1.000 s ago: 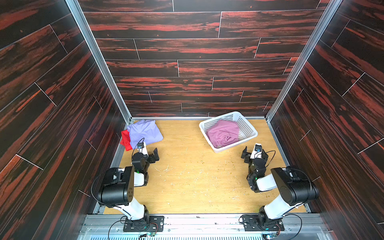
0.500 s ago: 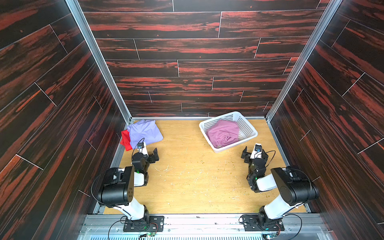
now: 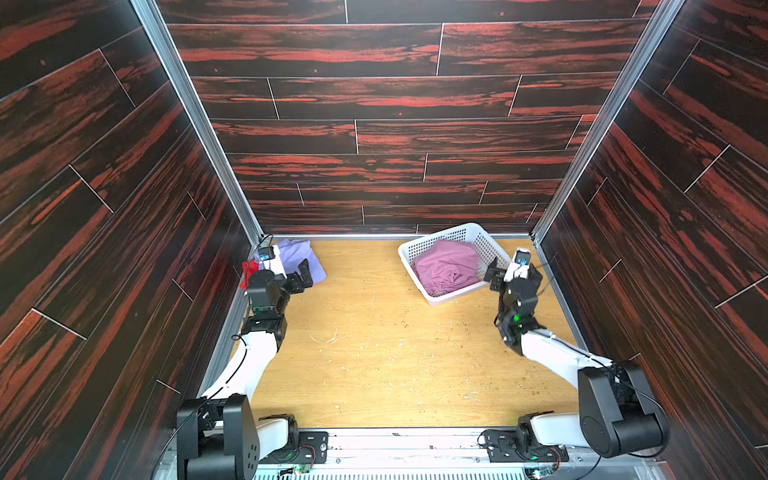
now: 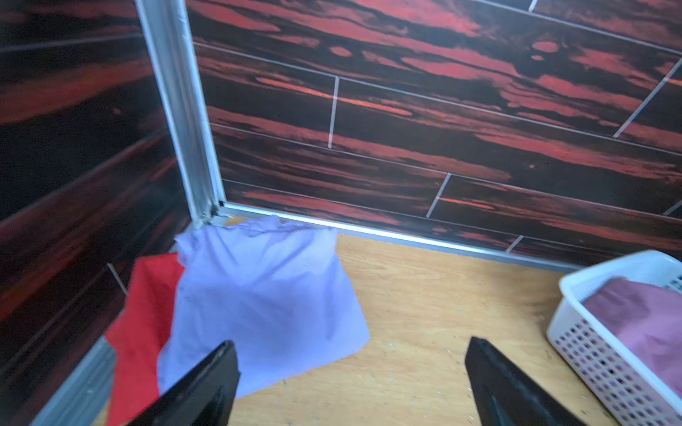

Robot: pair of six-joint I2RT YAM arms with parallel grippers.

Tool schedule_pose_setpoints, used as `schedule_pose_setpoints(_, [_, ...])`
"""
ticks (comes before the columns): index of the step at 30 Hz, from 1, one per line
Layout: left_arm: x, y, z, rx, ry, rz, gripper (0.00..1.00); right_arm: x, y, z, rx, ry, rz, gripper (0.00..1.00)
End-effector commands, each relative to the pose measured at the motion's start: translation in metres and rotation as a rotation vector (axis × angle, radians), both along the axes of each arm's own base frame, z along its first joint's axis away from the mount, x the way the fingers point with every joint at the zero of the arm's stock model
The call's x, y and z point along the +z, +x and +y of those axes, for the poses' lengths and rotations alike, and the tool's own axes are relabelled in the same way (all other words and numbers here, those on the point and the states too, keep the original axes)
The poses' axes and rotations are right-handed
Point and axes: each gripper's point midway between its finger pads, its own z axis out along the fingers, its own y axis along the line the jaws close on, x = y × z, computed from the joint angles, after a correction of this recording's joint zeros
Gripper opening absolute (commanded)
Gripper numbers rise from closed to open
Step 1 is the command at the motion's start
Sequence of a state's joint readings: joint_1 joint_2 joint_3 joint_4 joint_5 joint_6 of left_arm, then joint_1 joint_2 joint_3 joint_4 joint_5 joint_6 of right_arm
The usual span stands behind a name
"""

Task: Fold and stack t-shirts
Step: Move the bin to the corner of the board.

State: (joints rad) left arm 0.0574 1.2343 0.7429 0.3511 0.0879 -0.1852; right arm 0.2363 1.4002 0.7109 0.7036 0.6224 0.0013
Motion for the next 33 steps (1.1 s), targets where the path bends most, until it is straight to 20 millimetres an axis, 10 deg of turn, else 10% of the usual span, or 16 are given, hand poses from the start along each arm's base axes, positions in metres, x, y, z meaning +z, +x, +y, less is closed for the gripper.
schedule_pose_setpoints(1, [-0.018, -0.011, -0.021, -0.018, -0.024, 0.145, 1.00, -0.059, 0.012, 0.023, 0.085, 0.009, 0.294, 0.98])
schedule_pose_setpoints(10, [-0.024, -0.016, -0.089, -0.151, -0.101, 0.199, 1.00, -0.091, 0.066, -0.027, -0.217, -0.102, 0.493, 0.98])
schedule_pose_setpoints(16, [-0.028, -0.013, -0.121, -0.220, -0.078, 0.223, 0.99, -0.072, 0.105, -0.048, -0.314, -0.180, 0.460, 0.98])
schedule_pose_setpoints(22, [-0.025, -0.006, -0.134, -0.251, -0.083, 0.230, 0.99, -0.070, 0.141, -0.067, -0.285, -0.132, 0.473, 0.97])
schedule_pose_setpoints(33, [-0.019, -0.007, -0.139, -0.257, -0.085, 0.261, 0.99, -0.133, 0.151, -0.074, -0.171, -0.033, 0.585, 0.95])
